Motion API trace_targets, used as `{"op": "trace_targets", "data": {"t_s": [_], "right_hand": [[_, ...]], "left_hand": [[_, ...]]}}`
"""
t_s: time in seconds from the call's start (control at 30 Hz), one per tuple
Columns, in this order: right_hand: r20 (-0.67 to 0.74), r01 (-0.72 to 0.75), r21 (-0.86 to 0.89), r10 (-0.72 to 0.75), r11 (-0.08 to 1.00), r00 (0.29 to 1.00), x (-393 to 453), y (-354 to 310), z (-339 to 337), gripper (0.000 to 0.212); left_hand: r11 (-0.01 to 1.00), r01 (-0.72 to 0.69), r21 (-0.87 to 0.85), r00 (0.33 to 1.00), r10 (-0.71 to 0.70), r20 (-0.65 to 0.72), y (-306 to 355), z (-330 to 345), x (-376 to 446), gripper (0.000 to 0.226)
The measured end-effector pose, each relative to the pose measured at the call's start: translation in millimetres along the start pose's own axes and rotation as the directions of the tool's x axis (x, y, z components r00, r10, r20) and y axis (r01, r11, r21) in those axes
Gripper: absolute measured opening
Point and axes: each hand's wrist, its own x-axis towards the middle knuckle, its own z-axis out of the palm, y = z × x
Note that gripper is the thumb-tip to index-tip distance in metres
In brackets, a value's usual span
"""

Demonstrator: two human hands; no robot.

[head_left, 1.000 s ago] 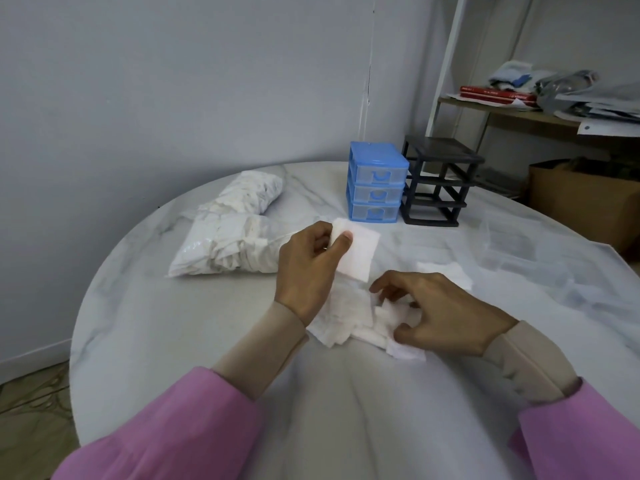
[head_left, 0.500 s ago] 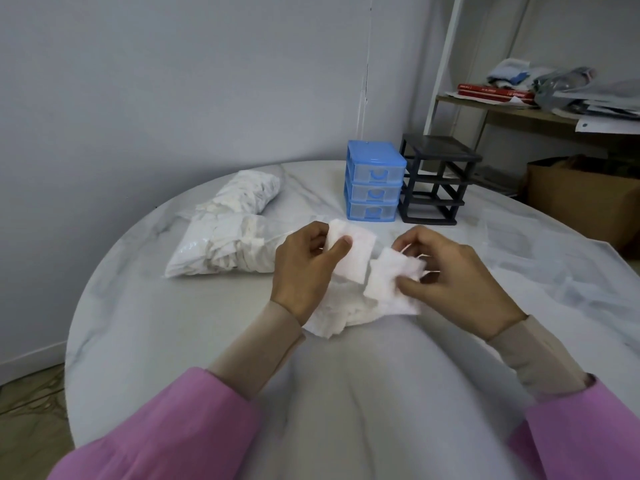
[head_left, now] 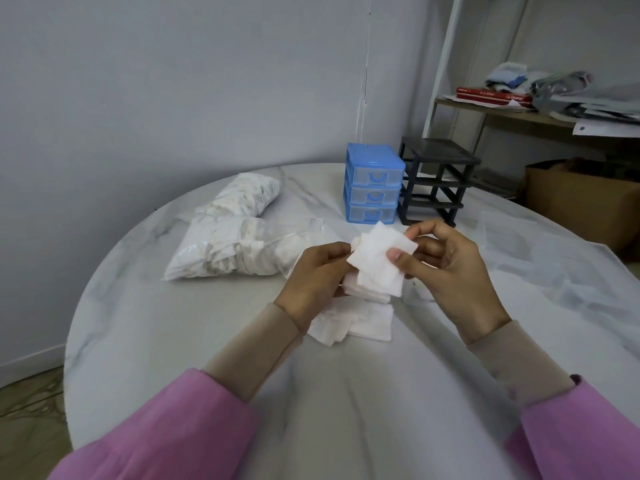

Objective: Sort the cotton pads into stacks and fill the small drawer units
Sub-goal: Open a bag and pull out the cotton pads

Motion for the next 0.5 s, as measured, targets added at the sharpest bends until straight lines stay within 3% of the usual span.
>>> {"op": "trace_targets", "data": {"t_s": [0.27, 0.5], "right_hand": [[-0.051, -0.003, -0.023, 0.002, 1.000, 0.999, -1.0, 5.6, 2.0, 0.020], [-0.067, 0.063, -0.156, -0.075, 0.986, 0.995, -1.2, 6.3, 0.1, 0.020]], "left_hand": [[0.996, 0.064, -0.060, 0.998, -0.063, 0.011, 4.1, 2.1, -0.8, 0.024], [0.983, 0.131, -0.128, 0.991, -0.127, 0.039, 7.3, 5.2, -0.7, 0.027]]}}
